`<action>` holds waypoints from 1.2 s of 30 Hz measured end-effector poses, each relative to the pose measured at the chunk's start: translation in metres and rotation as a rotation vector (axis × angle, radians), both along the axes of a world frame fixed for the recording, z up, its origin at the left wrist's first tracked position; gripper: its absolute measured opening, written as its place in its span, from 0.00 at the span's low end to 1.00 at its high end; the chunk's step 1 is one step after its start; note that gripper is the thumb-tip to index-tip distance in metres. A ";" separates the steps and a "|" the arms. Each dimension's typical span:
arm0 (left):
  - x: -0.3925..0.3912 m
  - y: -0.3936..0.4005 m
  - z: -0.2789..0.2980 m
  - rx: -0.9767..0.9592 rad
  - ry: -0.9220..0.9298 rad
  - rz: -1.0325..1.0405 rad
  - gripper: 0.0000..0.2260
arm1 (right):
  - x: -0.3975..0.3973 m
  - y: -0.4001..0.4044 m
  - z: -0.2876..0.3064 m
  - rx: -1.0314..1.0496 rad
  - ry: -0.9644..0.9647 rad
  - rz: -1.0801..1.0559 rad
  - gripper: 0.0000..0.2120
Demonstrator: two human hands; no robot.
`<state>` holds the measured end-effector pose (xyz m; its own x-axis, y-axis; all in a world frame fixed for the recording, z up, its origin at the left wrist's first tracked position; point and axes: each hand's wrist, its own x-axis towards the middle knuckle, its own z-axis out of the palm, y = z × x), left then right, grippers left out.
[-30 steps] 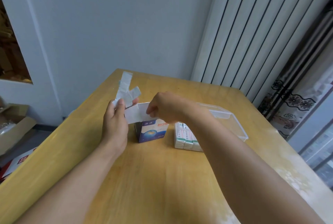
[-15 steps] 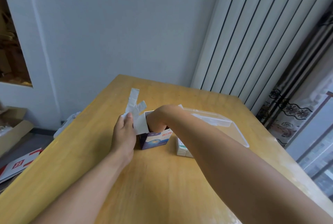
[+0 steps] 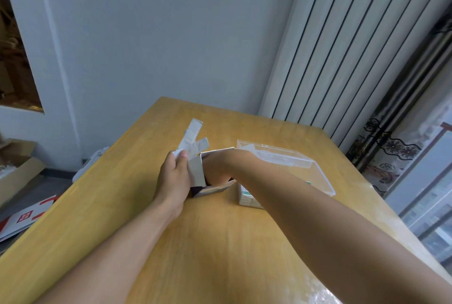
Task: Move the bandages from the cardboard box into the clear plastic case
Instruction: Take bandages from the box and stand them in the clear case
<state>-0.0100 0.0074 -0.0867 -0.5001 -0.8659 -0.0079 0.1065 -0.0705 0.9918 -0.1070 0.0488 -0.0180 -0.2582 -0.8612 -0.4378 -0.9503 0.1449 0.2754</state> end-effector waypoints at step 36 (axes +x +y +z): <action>0.012 0.046 0.092 -0.716 0.080 0.119 0.14 | -0.012 0.141 0.057 -1.492 -1.163 -0.395 0.12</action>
<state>0.0024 0.0530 0.0049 -0.3774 -0.6939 0.6132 0.1473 0.6088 0.7796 -0.1188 0.1894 0.0394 -0.6703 -0.6197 0.4084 -0.4084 -0.1515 -0.9001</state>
